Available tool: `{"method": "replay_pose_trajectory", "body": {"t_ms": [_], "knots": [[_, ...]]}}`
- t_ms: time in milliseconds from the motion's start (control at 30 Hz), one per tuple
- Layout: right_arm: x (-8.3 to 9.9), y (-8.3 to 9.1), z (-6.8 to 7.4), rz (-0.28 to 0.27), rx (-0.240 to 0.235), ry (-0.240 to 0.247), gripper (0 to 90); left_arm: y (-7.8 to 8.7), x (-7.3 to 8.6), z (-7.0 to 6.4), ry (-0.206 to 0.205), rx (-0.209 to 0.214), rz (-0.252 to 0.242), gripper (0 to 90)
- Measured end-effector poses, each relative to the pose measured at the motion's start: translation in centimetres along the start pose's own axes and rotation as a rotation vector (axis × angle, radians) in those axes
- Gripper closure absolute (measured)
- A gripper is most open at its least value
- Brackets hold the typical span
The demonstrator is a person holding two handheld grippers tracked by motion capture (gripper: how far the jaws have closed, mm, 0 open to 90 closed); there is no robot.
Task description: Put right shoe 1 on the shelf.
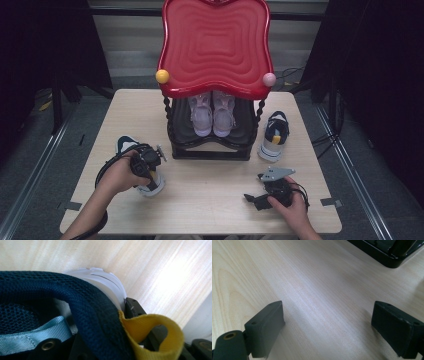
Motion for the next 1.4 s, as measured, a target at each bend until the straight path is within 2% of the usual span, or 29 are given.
{"method": "replay_pose_trajectory", "body": {"t_ms": [133,200,267,300,467,633,733,833,933,1000,1200,1233,1333,1400], "knots": [[0.0,0.0,0.0,0.000,0.000,-0.001,10.4,-0.2,0.4,-0.1,0.009,0.019,0.011,70.9],[0.0,0.0,0.0,0.000,0.000,-0.001,10.4,-0.3,0.7,-0.1,0.031,0.027,0.008,69.7],[0.0,0.0,0.0,0.000,0.000,-0.001,10.3,-0.3,0.8,0.0,0.056,0.026,-0.019,68.9],[0.0,0.0,0.0,0.001,0.000,0.002,10.4,-0.2,0.9,0.0,0.056,0.025,-0.015,68.3],[0.0,0.0,0.0,0.000,0.000,0.000,10.4,-0.1,0.8,0.2,0.082,0.000,-0.031,65.8],[0.0,0.0,0.0,0.000,0.000,0.000,10.3,0.3,0.0,0.5,0.129,-0.041,-0.074,60.2],[0.0,0.0,0.0,0.000,0.000,0.000,10.4,0.2,-0.1,0.6,0.131,-0.039,-0.072,59.1],[0.0,0.0,0.0,0.000,0.000,0.001,10.3,-0.2,-0.2,0.5,0.156,-0.027,-0.082,60.2],[0.0,0.0,0.0,0.000,0.000,0.001,10.3,-0.4,0.0,0.4,0.138,0.003,-0.081,66.7],[0.0,0.0,0.0,0.000,0.000,0.000,10.4,-0.5,0.3,0.1,0.115,0.006,-0.057,69.4],[0.0,0.0,0.0,0.000,0.000,-0.001,10.3,-0.5,0.9,-0.5,0.048,0.013,-0.036,70.0],[0.0,0.0,0.0,0.000,0.000,0.000,10.3,-0.5,1.0,-0.6,0.043,0.016,-0.035,69.6],[0.0,0.0,0.0,0.000,0.000,0.001,10.3,-0.2,0.9,-0.4,0.053,-0.023,-0.049,63.7],[0.0,0.0,0.0,0.000,0.000,-0.001,10.3,-0.1,0.8,-0.3,0.062,-0.026,-0.062,61.8]]}}
Point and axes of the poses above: each handheld gripper's, and its own axes: y roughly backward along the jaws, x roughly out of its underside, z roughly to its left, the point moved 6 cm from there along -y, roughly forward along the jaws, and after that the axes turned 6 degrees about -y, right-handed, at the moved point
